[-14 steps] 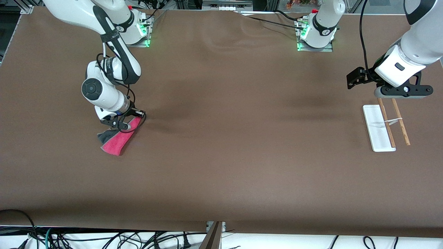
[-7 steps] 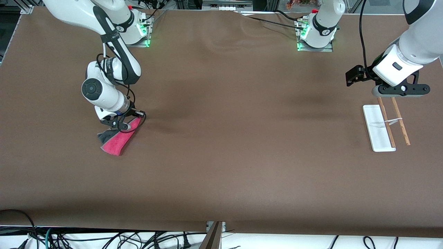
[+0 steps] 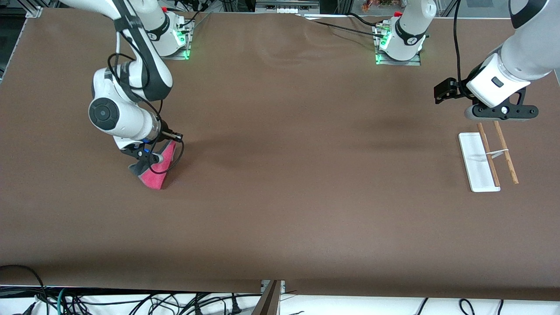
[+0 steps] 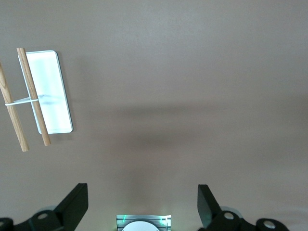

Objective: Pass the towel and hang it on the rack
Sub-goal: 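Lift the towel with the right gripper while the left gripper approaches, then grasp the hanging towel with the left gripper beside the right gripper, then open the right gripper while the left gripper carries the towel toward the rack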

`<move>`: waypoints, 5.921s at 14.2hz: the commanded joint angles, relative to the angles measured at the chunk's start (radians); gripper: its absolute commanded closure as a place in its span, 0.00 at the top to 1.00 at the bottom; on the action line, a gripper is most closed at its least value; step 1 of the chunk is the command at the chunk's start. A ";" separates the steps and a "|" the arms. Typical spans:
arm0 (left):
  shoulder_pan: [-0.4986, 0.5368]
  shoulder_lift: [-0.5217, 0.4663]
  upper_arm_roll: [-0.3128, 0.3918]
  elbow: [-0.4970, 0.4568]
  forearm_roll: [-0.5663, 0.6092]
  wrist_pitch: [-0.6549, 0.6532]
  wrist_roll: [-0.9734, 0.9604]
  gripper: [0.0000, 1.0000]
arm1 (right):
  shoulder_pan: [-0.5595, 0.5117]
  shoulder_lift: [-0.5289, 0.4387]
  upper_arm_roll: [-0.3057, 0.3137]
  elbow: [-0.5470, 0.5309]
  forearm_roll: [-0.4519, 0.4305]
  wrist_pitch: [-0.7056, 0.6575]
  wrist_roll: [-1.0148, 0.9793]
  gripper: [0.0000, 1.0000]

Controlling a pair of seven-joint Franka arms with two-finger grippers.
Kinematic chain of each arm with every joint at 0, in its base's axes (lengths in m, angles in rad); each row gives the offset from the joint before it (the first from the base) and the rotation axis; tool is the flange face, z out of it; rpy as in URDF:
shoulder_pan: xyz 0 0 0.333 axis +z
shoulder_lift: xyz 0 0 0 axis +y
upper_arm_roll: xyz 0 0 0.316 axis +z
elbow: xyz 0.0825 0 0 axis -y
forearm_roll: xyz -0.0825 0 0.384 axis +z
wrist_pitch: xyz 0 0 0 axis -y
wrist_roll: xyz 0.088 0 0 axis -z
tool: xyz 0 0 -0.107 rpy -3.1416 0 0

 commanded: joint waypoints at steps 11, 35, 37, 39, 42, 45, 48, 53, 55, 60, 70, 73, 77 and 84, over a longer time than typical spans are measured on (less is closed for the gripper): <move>0.011 0.186 0.007 0.145 -0.190 -0.014 0.370 1.00 | 0.207 0.027 -0.054 0.615 0.319 -0.612 0.456 0.00; 0.014 0.051 -0.180 -0.294 -0.681 0.253 1.186 1.00 | 0.532 0.249 0.024 0.982 0.563 -0.158 1.408 0.00; 0.014 0.051 -0.185 -0.292 -0.678 0.247 1.234 1.00 | 0.532 0.249 0.024 0.982 0.563 -0.156 1.410 0.00; 0.016 0.051 -0.186 -0.291 -0.678 0.231 1.266 1.00 | 0.532 0.249 0.024 0.982 0.563 -0.156 1.410 0.00; 0.011 0.049 -0.191 -0.288 -0.678 0.223 1.276 1.00 | 0.531 0.249 0.024 0.982 0.563 -0.156 1.410 0.00; 0.007 0.051 -0.208 -0.280 -0.678 0.227 1.311 1.00 | 0.531 0.249 0.024 0.982 0.563 -0.156 1.416 0.00; 0.010 0.049 -0.208 -0.269 -0.678 0.218 1.320 0.77 | 0.532 0.249 0.024 0.982 0.563 -0.150 1.417 0.00; 0.022 0.052 -0.205 -0.270 -0.678 0.177 1.418 0.00 | 0.532 0.249 0.024 0.982 0.563 -0.150 1.419 0.00; 0.022 0.057 -0.203 -0.259 -0.681 0.177 1.417 0.00 | 0.532 0.249 0.023 0.982 0.563 -0.150 1.419 0.00; 0.022 0.062 -0.202 -0.254 -0.678 0.177 1.417 0.00 | 0.532 0.249 0.023 0.982 0.563 -0.150 1.419 0.00; 0.024 0.062 -0.197 -0.251 -0.678 0.174 1.415 0.00 | 0.505 0.237 0.014 0.982 0.564 -0.155 1.407 0.99; 0.059 0.062 -0.194 -0.236 -0.676 0.172 1.409 0.00 | 0.416 0.200 0.029 0.977 0.567 -0.170 1.397 0.99; 0.177 0.150 -0.194 -0.121 -0.551 0.145 1.406 0.00 | 0.307 0.081 0.026 0.864 0.475 -0.287 1.127 1.00; 0.542 0.397 -0.191 0.230 -0.361 -0.046 1.437 0.00 | 0.089 -0.160 0.017 0.511 0.342 -0.461 0.487 1.00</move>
